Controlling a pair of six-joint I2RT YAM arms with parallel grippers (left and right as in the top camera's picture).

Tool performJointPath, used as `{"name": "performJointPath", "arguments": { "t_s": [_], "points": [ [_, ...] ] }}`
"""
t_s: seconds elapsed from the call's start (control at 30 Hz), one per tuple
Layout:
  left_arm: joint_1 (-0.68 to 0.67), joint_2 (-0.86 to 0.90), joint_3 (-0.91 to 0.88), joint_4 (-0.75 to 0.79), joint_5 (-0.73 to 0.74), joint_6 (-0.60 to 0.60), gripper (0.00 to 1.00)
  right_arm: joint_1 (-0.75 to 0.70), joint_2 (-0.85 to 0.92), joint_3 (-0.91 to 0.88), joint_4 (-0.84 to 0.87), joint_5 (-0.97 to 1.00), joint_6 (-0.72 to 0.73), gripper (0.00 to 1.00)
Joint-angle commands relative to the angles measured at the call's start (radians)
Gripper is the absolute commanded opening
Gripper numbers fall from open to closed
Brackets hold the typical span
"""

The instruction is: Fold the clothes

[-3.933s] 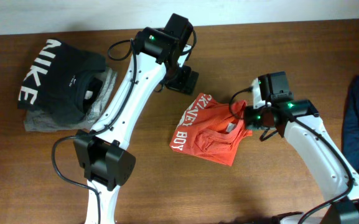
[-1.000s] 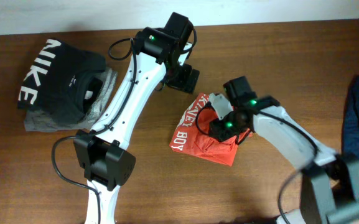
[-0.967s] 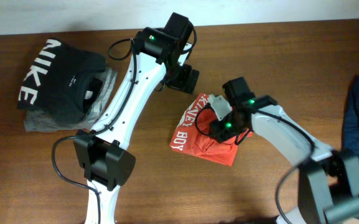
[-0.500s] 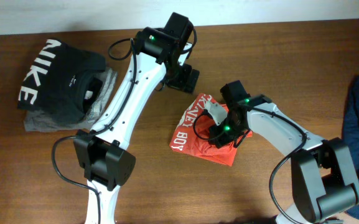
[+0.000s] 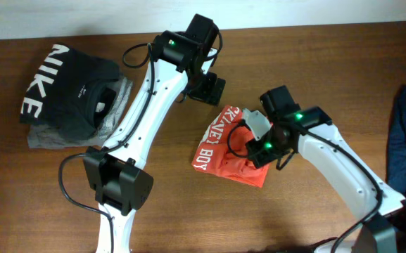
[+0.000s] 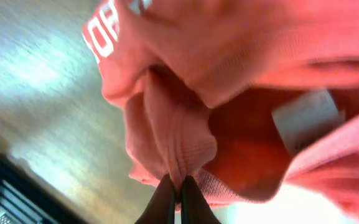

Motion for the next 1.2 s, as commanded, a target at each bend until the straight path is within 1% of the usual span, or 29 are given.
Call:
{"name": "performJointPath", "arguments": {
  "t_s": [0.0, 0.23, 0.3, 0.5, 0.6, 0.67, 0.73, 0.8, 0.83, 0.87, 0.9, 1.03, 1.17],
  "points": [
    [0.005, 0.007, 0.018, 0.002, -0.003, 0.013, 0.99, 0.002, -0.003, 0.008, -0.049, 0.043, 0.035, 0.04],
    [0.005, 0.007, 0.018, 0.002, -0.003, 0.013, 0.99, 0.002, -0.003, 0.008, -0.161, 0.139, 0.14, 0.04],
    [0.005, 0.007, 0.018, 0.002, -0.003, 0.013, 0.99, 0.002, -0.003, 0.008, -0.177, 0.14, 0.159, 0.04],
    [0.005, 0.007, 0.018, 0.002, -0.003, 0.013, 0.99, 0.002, -0.002, 0.008, -0.179, 0.14, 0.183, 0.04],
    [0.005, 0.007, 0.018, 0.002, -0.003, 0.021, 0.99, 0.002, -0.002, 0.008, -0.208, 0.14, 0.187, 0.05],
    [0.005, 0.007, 0.018, 0.001, -0.003, 0.024, 0.99, 0.002, -0.002, 0.008, -0.237, 0.14, 0.191, 0.1],
    [0.005, 0.007, 0.018, 0.002, -0.003, 0.024, 0.99, 0.002, -0.002, 0.008, -0.254, 0.14, 0.192, 0.11],
    [0.005, 0.007, 0.018, 0.003, -0.003, 0.024, 0.99, 0.002, -0.002, 0.008, -0.266, 0.139, 0.209, 0.16],
    [0.005, 0.007, 0.018, 0.004, -0.003, 0.024, 0.99, 0.002, -0.002, 0.008, -0.273, 0.139, 0.209, 0.21],
    [0.005, 0.007, 0.018, 0.004, -0.003, 0.024, 0.99, 0.002, -0.002, 0.008, -0.284, 0.14, 0.209, 0.31],
    [0.005, 0.007, 0.018, 0.005, -0.003, 0.024, 0.99, 0.002, -0.002, 0.008, -0.292, 0.14, 0.209, 0.37],
    [0.005, 0.007, 0.018, 0.005, -0.003, 0.024, 0.99, 0.001, -0.002, 0.008, -0.274, 0.148, 0.209, 0.38],
    [0.005, 0.007, 0.018, 0.005, -0.003, 0.024, 0.99, -0.004, -0.002, 0.008, -0.173, 0.156, 0.23, 0.35]
  ]
}}
